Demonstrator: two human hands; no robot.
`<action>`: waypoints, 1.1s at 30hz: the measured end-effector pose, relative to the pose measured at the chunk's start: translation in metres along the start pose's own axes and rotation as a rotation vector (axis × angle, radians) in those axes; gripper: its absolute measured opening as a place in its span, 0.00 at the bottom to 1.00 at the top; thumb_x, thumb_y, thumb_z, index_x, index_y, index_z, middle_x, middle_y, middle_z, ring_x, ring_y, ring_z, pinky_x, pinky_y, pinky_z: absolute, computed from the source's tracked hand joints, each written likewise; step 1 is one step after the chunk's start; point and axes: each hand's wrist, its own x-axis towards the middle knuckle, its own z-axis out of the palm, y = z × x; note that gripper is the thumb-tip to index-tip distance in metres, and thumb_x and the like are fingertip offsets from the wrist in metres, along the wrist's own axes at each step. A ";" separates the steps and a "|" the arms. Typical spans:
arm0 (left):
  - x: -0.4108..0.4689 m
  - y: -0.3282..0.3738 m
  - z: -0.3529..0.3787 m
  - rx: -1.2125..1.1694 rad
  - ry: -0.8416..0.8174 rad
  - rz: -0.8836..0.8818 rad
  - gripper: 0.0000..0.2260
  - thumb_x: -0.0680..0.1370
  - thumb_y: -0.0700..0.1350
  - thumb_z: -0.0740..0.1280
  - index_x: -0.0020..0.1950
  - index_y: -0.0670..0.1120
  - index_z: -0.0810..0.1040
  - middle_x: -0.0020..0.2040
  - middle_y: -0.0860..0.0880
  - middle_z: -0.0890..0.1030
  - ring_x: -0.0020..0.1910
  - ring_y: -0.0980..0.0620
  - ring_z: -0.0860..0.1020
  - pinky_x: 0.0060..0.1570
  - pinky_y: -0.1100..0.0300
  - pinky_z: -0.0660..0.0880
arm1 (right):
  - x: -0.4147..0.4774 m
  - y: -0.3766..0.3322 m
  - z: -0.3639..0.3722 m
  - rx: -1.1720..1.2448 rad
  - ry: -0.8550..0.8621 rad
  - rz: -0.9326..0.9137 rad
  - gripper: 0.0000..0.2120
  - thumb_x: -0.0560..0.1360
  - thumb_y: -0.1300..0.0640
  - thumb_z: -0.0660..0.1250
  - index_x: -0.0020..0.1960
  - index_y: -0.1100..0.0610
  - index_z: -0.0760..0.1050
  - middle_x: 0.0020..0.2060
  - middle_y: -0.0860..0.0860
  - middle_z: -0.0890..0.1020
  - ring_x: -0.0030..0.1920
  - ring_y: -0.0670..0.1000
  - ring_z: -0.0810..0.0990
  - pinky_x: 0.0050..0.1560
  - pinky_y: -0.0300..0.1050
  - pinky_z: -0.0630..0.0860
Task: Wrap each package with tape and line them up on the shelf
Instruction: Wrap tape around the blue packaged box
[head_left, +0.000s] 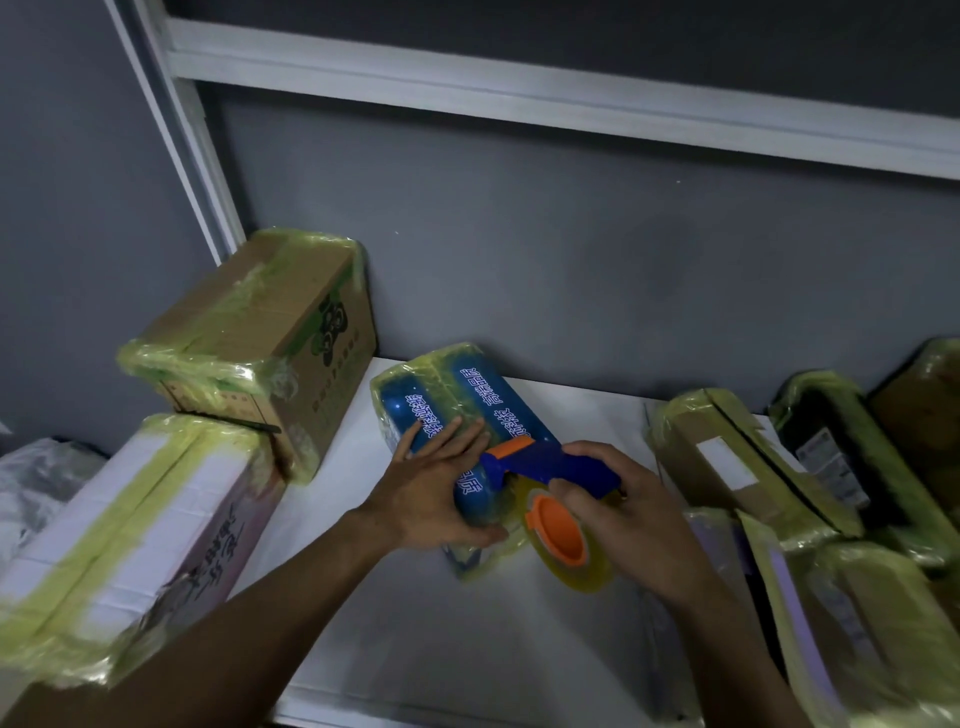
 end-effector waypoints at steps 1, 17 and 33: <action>0.001 -0.001 0.001 0.002 0.010 -0.003 0.54 0.65 0.83 0.58 0.83 0.60 0.44 0.81 0.65 0.38 0.77 0.66 0.31 0.77 0.46 0.31 | -0.001 -0.001 0.000 -0.002 0.005 -0.008 0.18 0.75 0.43 0.74 0.63 0.33 0.74 0.57 0.36 0.80 0.56 0.43 0.81 0.53 0.42 0.82; 0.027 -0.016 -0.017 0.067 -0.050 -0.001 0.53 0.65 0.81 0.58 0.83 0.60 0.44 0.81 0.64 0.40 0.79 0.62 0.36 0.77 0.48 0.32 | -0.021 -0.011 -0.018 0.002 0.034 -0.045 0.15 0.73 0.50 0.76 0.57 0.35 0.79 0.48 0.31 0.83 0.50 0.36 0.82 0.42 0.27 0.75; 0.028 -0.014 -0.010 0.113 -0.007 0.180 0.41 0.73 0.72 0.58 0.82 0.63 0.48 0.81 0.67 0.44 0.80 0.61 0.36 0.75 0.42 0.30 | -0.008 0.014 0.001 0.066 -0.031 0.169 0.19 0.76 0.41 0.73 0.60 0.42 0.66 0.49 0.47 0.83 0.44 0.43 0.85 0.37 0.32 0.77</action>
